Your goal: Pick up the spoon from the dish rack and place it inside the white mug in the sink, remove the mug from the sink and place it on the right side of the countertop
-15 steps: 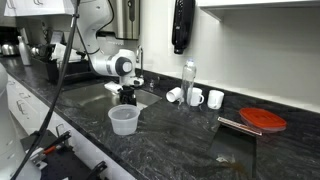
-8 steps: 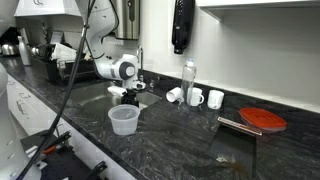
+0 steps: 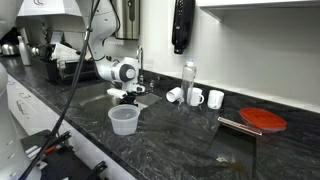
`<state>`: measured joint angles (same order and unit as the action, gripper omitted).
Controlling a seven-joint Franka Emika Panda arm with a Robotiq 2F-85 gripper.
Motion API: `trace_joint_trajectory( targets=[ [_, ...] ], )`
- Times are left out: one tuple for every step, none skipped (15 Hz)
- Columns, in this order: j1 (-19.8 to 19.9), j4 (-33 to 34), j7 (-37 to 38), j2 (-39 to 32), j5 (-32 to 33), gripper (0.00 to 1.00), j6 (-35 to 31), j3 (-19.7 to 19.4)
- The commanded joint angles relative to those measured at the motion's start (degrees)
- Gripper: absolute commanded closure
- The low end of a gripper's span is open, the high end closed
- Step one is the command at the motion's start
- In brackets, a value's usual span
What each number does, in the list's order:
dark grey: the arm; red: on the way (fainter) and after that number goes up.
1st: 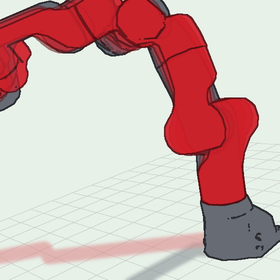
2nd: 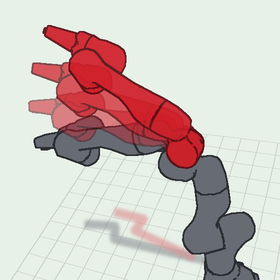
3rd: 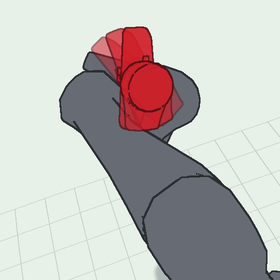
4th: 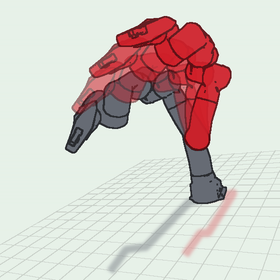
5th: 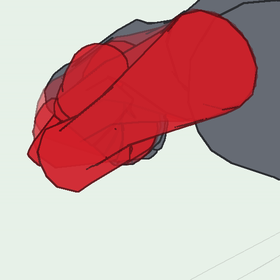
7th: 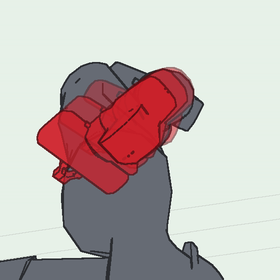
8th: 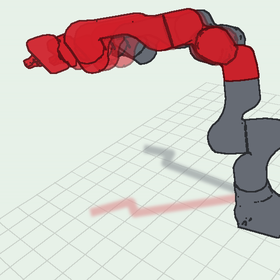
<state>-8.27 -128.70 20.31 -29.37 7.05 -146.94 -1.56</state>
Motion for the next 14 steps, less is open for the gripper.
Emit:
trace_joint_trajectory(
  targets=[
    [-0.7,1.6,-0.2,-0.3,-0.5,0.00,0.6,-1.4],
    [-0.6,1.9,-0.3,-0.2,-0.5,0.01,0.6,-1.6],
    [-0.5,2.4,-0.6,-0.2,-0.6,0.05,0.9,-1.6],
    [-0.5,2.7,-0.5,-0.4,-0.5,0.14,0.9,-1.8],
    [-0.3,3.0,-0.9,-0.6,-1.0,0.32,1.2,-1.4],
    [-0.4,2.9,-1.0,-0.7,-0.9,0.39,1.3,-1.4],
    [-0.2,2.6,-1.3,-0.7,-1.2,0.47,1.5,-1.1],
    [-0.3,2.5,-1.4,-0.7,-1.2,0.53,1.8,-0.9],
    [-0.3,2.4,-1.4,-0.9,-1.3,0.61,2.1,-0.8],
    [-0.3,2.5,-1.4,-1.1,-1.3,0.61,2.3,-0.7],
    [-0.4,2.5,-1.4,-1.3,-1.2,0.64,2.3,-0.7],
    [-0.5,2.5,-1.3,-1.5,-1.2,0.65,2.3,-0.7],
    [-0.5,2.5,-1.3,-1.6,-1.3,0.68,2.3,-0.7],
    [-0.5,2.5,-1.3,-1.7,-1.3,0.66,2.3,-0.7]
  ],
)
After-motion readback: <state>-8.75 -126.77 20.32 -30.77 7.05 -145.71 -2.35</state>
